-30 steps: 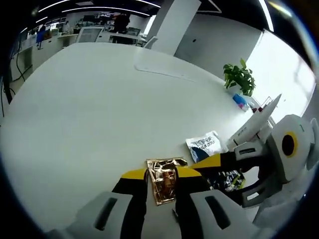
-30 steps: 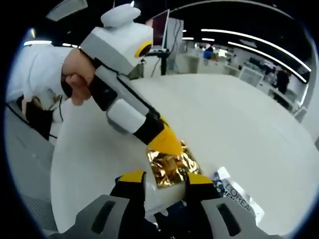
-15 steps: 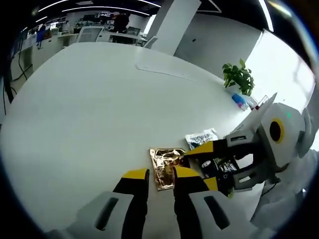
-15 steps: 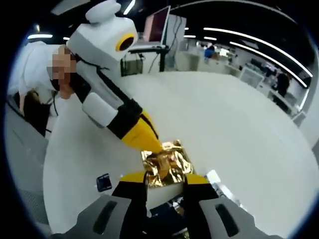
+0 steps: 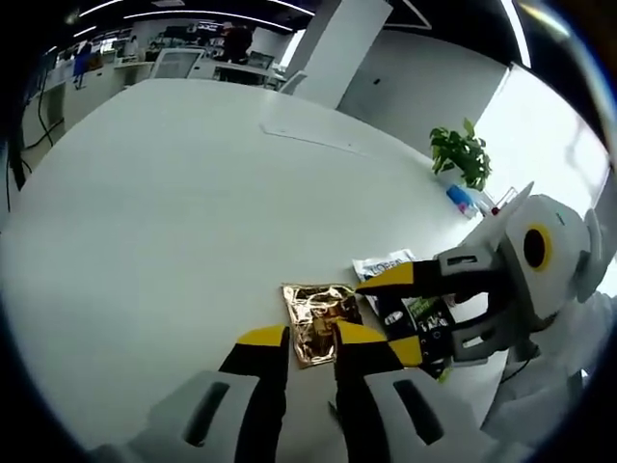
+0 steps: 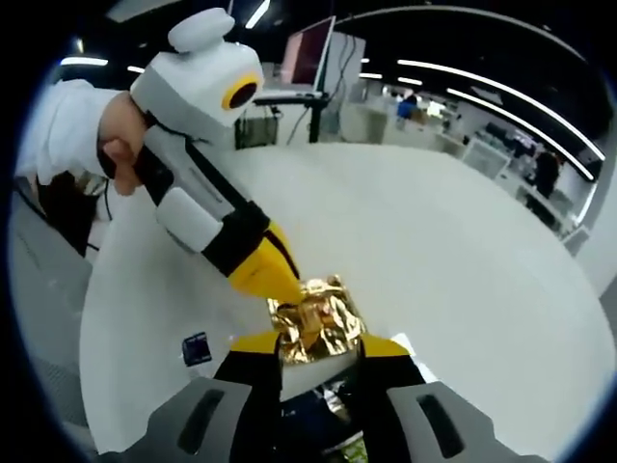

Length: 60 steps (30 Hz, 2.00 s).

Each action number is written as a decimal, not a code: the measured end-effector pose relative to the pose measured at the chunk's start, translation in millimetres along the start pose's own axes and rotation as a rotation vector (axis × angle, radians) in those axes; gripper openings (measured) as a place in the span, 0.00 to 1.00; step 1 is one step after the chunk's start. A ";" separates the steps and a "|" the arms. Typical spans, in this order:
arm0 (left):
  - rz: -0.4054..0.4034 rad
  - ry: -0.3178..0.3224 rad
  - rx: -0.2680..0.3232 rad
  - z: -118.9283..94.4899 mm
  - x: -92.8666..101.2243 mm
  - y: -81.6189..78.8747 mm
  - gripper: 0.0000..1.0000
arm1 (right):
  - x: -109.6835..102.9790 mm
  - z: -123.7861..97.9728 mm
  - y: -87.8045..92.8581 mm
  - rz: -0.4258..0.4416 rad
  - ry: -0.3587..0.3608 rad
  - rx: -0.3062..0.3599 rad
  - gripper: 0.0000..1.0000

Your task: Arrange the skincare products in the storage area until every visible bottle or jar stands upright without overlapping.

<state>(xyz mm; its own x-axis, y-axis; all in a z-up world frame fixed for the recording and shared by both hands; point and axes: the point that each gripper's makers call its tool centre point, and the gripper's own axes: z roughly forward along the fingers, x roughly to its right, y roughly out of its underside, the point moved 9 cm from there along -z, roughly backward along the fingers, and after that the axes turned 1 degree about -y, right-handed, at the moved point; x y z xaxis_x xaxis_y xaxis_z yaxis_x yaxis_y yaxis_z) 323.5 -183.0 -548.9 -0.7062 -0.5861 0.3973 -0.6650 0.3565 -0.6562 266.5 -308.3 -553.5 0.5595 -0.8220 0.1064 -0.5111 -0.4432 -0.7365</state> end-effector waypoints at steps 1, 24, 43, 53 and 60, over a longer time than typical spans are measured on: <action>0.005 0.001 -0.002 0.4 0.6 0.6 0.12 | -0.2 0.9 0.1 -0.001 0.000 -0.002 0.22; 0.079 0.056 0.006 -37.3 9.6 19.3 0.13 | -48.9 -42.1 1.9 -0.133 -0.159 0.045 0.30; 0.117 0.096 -0.081 -34.3 18.1 48.0 0.14 | -59.7 -31.5 18.3 -0.183 -0.178 -0.014 0.29; 0.101 0.108 -0.066 -29.0 22.8 44.9 0.14 | -52.7 -29.1 16.1 -0.165 -0.167 -0.014 0.28; 0.086 0.100 -0.030 -33.8 15.6 34.1 0.14 | -45.2 -29.3 10.8 -0.172 -0.155 0.015 0.30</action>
<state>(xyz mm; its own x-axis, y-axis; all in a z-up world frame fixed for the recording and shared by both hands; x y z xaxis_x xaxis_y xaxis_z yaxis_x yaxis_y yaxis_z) 281.5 -155.4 -543.4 -0.7807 -0.4772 0.4035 -0.6070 0.4251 -0.6715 216.6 -286.4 -546.7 0.7314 -0.6697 0.1283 -0.3903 -0.5654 -0.7266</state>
